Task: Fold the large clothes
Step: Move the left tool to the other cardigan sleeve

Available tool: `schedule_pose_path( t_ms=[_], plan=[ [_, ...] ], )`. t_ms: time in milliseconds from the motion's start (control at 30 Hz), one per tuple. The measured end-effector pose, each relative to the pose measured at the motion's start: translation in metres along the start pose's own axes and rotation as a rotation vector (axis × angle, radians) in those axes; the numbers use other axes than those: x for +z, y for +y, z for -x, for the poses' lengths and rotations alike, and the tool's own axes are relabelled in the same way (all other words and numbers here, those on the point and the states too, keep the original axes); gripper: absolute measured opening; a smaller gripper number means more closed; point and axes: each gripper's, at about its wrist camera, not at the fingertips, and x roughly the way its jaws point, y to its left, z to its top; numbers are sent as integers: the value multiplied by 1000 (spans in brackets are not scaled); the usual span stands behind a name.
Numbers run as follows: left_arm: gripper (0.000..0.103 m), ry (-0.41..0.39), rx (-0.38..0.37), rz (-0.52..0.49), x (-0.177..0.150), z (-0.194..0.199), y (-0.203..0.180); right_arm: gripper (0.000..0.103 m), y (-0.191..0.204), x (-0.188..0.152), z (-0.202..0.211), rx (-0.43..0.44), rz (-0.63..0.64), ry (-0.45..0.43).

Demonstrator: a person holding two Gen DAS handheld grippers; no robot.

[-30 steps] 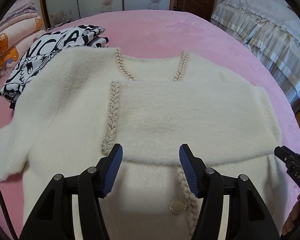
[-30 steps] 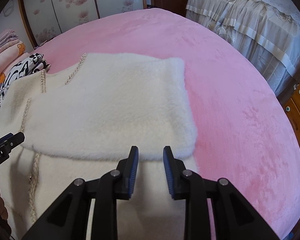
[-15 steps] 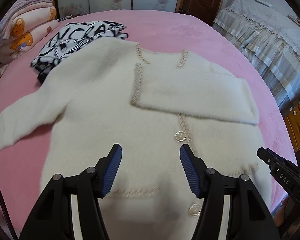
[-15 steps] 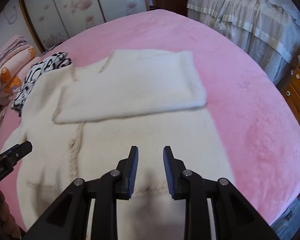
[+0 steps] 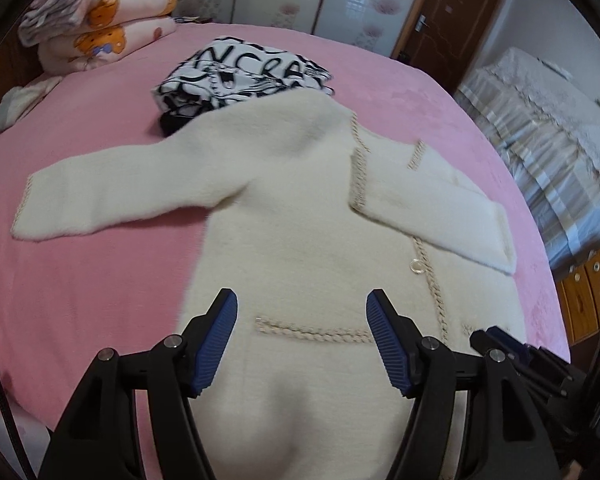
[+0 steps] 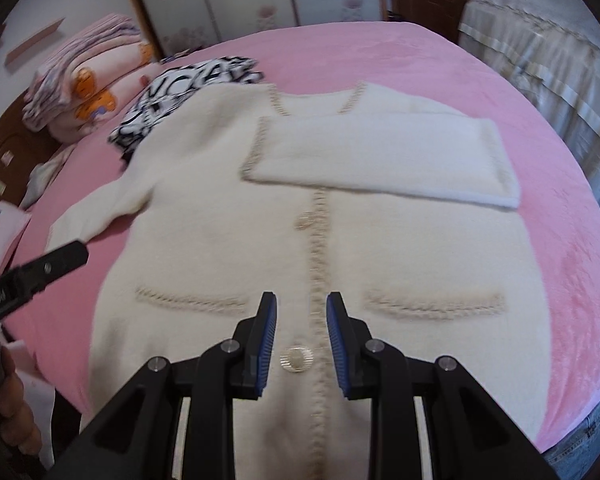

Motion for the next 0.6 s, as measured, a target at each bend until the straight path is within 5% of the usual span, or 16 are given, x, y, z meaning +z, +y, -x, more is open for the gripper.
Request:
schedule_pose_path(
  t_ms=[367, 600],
  plan=[
    [66, -24, -30, 269, 8, -12, 151, 26, 91, 31, -21, 27, 118, -36],
    [66, -34, 15, 500, 11, -46, 268, 26, 136, 54, -61, 33, 138, -25]
  ],
)
